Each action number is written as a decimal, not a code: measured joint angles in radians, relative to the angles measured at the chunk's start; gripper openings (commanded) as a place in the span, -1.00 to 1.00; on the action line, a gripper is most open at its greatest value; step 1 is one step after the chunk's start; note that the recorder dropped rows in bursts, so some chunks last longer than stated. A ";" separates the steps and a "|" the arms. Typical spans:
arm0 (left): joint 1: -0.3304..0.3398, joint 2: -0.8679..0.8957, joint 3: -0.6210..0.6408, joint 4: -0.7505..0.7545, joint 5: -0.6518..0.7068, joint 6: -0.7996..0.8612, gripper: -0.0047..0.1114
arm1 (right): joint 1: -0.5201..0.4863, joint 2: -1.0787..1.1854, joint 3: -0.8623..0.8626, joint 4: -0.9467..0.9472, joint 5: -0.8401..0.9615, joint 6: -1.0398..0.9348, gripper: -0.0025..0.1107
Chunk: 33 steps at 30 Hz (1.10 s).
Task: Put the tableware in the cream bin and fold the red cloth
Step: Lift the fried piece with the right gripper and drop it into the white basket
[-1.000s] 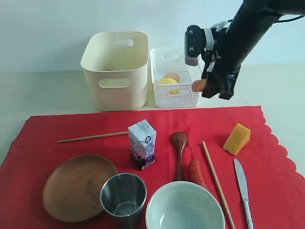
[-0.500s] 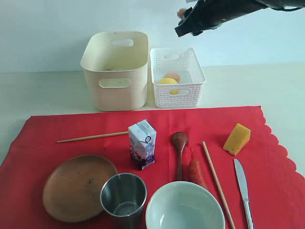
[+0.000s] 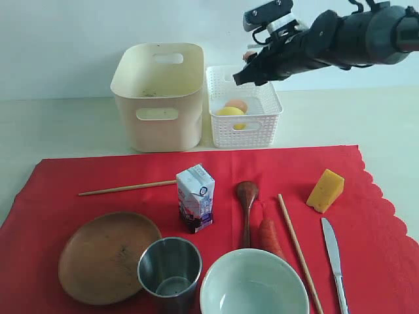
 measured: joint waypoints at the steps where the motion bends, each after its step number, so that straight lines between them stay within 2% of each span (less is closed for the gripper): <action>1: 0.000 0.000 0.000 0.000 0.000 0.000 -0.92 | 0.000 0.013 0.000 0.000 -0.005 0.000 -0.96; 13: 0.000 0.000 0.000 0.000 0.000 0.000 -0.92 | 0.000 0.099 -0.020 0.002 -0.002 0.003 -0.94; 17: 0.000 0.000 0.000 0.000 0.000 0.000 -0.92 | 0.000 0.103 -0.020 0.002 0.019 0.003 -0.70; 18: 0.000 0.000 0.000 0.000 0.000 0.000 -0.92 | 0.000 0.103 -0.020 0.002 0.026 0.003 -0.62; 19: 0.000 0.000 0.000 0.000 0.000 0.000 -0.92 | 0.000 0.103 -0.020 0.002 0.030 0.003 -0.46; 23: 0.000 0.000 0.000 0.000 0.000 0.000 -0.92 | 0.000 0.103 -0.020 0.002 0.056 0.003 -0.15; 28: 0.000 0.000 0.000 0.000 0.000 0.000 -0.92 | 0.000 0.103 -0.020 0.002 0.058 0.003 0.05; 33: 0.000 0.000 0.000 0.000 0.000 0.000 -0.92 | 0.000 0.098 -0.021 0.004 0.071 0.003 0.13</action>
